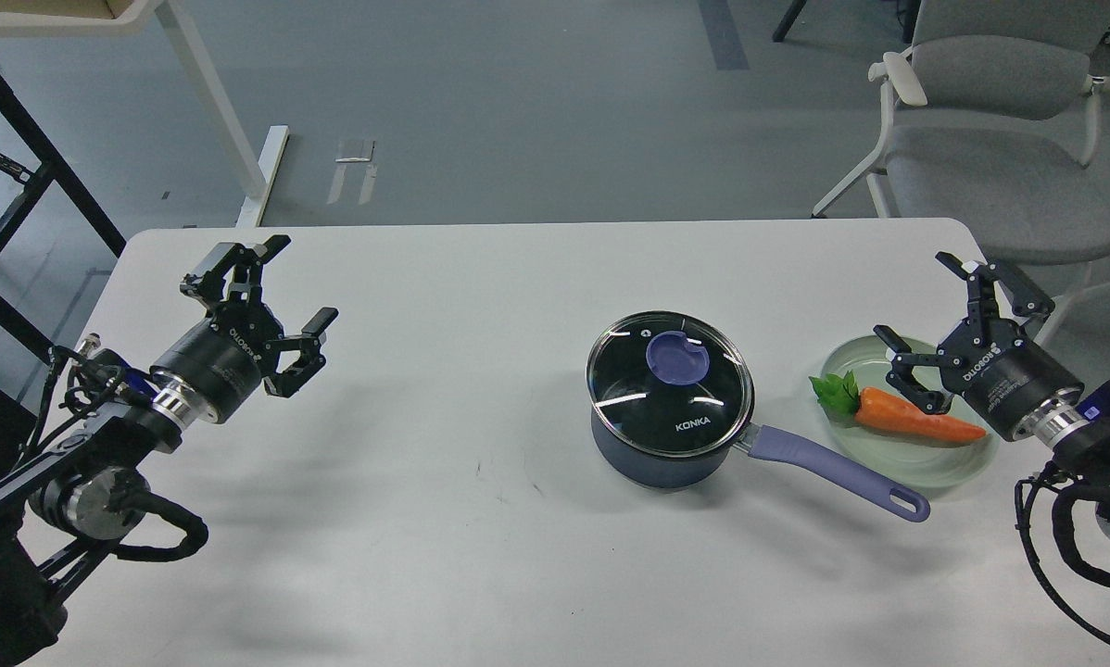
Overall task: Open pot lid
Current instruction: 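Move the right gripper down to the purple saucepan handle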
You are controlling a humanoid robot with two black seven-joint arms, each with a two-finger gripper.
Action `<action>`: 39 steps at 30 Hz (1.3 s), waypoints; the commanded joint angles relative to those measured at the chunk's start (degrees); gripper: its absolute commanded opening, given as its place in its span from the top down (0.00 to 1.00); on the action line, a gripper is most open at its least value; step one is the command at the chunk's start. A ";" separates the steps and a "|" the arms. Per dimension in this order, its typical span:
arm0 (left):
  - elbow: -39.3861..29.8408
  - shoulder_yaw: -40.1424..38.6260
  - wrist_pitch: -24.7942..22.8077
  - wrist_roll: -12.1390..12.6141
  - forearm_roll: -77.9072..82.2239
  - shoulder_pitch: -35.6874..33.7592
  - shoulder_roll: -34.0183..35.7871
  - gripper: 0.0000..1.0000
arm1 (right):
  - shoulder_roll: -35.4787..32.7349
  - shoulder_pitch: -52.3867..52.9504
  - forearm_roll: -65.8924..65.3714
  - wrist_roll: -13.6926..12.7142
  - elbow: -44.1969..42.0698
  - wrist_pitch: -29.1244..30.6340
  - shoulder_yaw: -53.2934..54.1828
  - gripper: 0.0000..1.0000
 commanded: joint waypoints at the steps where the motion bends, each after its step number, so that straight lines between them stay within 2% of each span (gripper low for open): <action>1: -0.07 -1.51 1.26 -0.22 0.10 0.72 -0.04 0.01 | -0.09 -0.02 -0.01 0.00 -0.01 -0.06 0.00 0.01; 8: 0.19 -1.52 1.17 0.57 -0.07 1.25 1.19 0.01 | -1.84 0.50 -0.44 0.00 1.12 0.11 0.79 0.01; 12: 2.47 -1.78 0.38 -1.53 -1.21 1.08 1.37 0.01 | -7.72 4.27 -4.90 0.00 4.98 0.11 0.18 0.01; 14: 3.18 -1.69 0.29 -2.85 -1.92 0.64 1.45 0.01 | -11.49 7.52 -11.14 0.00 8.23 -0.15 -0.09 0.01; 19: 3.36 -1.34 -2.78 -2.86 -1.21 -0.42 1.80 0.01 | -18.97 12.71 -28.88 0.00 17.99 -0.68 -0.53 0.01; 23: 3.36 -0.90 -3.13 -3.03 -0.95 -0.77 2.16 0.01 | -22.85 15.27 -47.60 0.00 24.32 -0.68 -0.53 0.01; 27: 3.27 -0.90 -3.22 -3.21 -0.95 -0.95 2.86 0.01 | -23.81 16.41 -69.28 0.00 29.50 -0.77 -0.97 0.01; 32: 2.83 -0.90 -3.22 -3.21 -0.95 -0.95 3.56 0.01 | -23.64 16.68 -91.54 0.00 31.71 -0.77 -3.25 0.01; 39: 2.48 -0.81 -3.22 -3.21 -0.95 -0.95 3.83 0.01 | -21.01 16.68 -111.96 0.00 31.72 -1.82 -4.75 0.01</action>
